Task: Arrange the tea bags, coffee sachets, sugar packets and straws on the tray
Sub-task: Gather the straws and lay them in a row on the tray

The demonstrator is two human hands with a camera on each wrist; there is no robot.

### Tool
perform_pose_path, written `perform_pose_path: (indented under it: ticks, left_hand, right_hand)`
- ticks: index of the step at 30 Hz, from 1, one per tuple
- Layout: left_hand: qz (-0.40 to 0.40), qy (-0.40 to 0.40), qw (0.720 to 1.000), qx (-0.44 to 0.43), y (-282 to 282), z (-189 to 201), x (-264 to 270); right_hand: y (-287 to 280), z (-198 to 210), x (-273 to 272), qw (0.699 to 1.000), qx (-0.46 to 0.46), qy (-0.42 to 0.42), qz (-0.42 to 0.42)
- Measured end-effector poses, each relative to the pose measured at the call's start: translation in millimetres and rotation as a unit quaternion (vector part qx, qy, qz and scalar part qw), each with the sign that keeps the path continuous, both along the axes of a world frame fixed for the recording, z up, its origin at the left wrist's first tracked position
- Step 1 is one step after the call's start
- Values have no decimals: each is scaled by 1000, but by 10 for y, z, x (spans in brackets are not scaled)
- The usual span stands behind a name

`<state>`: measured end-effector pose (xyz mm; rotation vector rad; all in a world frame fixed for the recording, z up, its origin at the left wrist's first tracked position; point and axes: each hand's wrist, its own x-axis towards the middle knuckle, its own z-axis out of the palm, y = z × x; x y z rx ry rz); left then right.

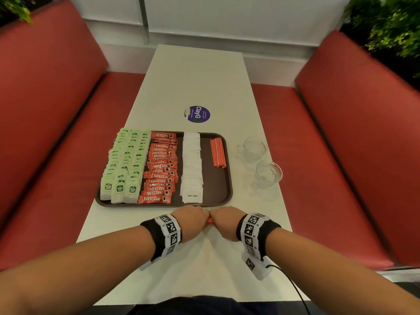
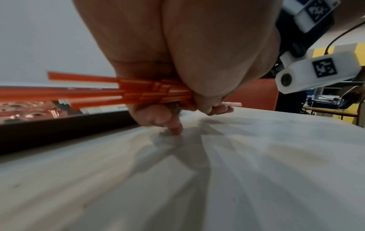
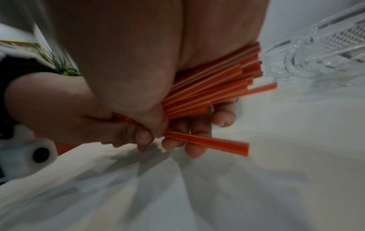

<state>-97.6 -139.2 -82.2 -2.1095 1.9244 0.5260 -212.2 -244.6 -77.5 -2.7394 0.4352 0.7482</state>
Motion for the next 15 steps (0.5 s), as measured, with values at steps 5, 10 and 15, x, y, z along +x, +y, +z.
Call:
perform_pose_path:
  ticks: [5, 10, 15]
  left_hand:
    - [17, 106, 994, -3, -8, 118, 196]
    - [15, 110, 994, -9, 9, 215, 339]
    - [39, 64, 997, -31, 31, 332, 521]
  right_hand:
    - [-5, 197, 82, 995, 56, -66, -43]
    - [-78, 389, 166, 985, 98, -119, -80]
    - [-259, 553, 258, 977, 111, -151, -100]
